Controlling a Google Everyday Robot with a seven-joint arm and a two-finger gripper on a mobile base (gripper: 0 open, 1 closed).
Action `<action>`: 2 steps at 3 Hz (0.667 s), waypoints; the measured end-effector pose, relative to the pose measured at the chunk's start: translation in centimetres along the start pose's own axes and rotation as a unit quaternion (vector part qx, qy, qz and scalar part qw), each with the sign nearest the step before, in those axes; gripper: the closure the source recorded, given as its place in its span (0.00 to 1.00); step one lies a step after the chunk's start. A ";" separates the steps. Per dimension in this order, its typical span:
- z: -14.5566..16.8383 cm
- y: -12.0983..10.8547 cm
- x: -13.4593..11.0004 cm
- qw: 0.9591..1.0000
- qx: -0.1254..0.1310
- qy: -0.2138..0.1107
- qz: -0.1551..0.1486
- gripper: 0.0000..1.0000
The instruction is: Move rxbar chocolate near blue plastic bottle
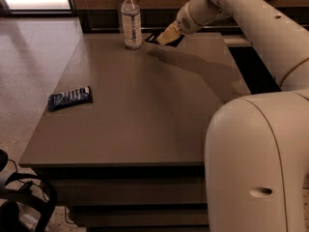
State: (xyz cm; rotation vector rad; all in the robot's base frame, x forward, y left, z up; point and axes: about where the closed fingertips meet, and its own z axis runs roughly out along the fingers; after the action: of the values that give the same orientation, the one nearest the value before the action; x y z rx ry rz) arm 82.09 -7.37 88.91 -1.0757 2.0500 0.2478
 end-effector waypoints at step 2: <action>2.4 0.3 0.9 1.000 -0.012 0.012 0.012 0.75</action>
Offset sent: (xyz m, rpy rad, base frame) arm 0.0067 0.0046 -0.0166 0.0027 0.0324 -0.0065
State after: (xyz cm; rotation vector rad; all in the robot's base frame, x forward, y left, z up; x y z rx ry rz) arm 82.92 -6.55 86.59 -1.0740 2.0885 0.2740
